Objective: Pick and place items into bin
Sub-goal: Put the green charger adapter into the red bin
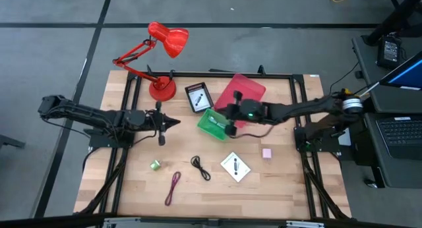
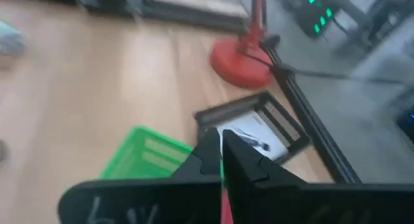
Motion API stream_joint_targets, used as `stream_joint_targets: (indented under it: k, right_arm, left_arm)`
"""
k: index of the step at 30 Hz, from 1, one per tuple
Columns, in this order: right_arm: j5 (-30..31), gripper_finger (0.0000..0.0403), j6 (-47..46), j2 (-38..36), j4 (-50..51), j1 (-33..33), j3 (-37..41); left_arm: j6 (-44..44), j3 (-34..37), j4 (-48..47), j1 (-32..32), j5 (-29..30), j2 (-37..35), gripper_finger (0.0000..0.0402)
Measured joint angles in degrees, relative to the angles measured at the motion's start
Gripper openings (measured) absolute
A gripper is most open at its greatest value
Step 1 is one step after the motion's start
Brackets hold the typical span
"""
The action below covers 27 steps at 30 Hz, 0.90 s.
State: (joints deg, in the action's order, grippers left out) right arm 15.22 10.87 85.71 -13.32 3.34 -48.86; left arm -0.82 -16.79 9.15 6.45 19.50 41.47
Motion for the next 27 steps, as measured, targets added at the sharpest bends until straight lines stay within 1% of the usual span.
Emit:
stream_joint_targets:
  k: [3,6,9,12,14,17,21,27]
  right_arm:
    - [-3.8,0.0,0.0,-4.1,-6.7,-0.2,7.5]
    - [-6.8,0.0,-0.2,-7.5,-14.0,-0.6,13.0]
    - [-8.4,0.0,-0.2,-9.5,-19.7,-0.7,17.2]
    - [-10.1,0.0,-0.5,-10.2,-23.3,-0.7,19.6]
    - [-10.5,0.0,-0.6,-10.3,-23.1,-0.7,20.3]
    - [-10.5,0.0,-2.9,-10.2,-22.5,-0.7,21.0]
    - [-10.5,0.0,-3.0,-10.2,-21.7,-0.6,21.2]
    - [-10.5,0.0,-2.9,-10.1,-21.6,-0.6,21.2]
  left_arm:
    - [0.1,-1.3,-0.6,1.8,0.6,1.8,0.0003]
    - [1.7,-3.8,-2.6,3.4,2.0,4.2,0.0003]
    - [5.6,-7.2,-8.1,5.1,3.9,7.5,0.0003]
    - [9.5,-10.3,-14.0,6.9,6.5,11.0,0.0003]
    - [11.9,-12.2,-17.4,8.0,7.8,13.0,0.0003]
    - [16.6,-15.7,-23.6,9.7,7.9,15.4,0.0003]
    - [22.8,-20.9,-32.3,12.1,7.9,17.9,0.0003]
    - [35.3,-28.8,-47.3,16.9,7.9,21.8,0.0003]
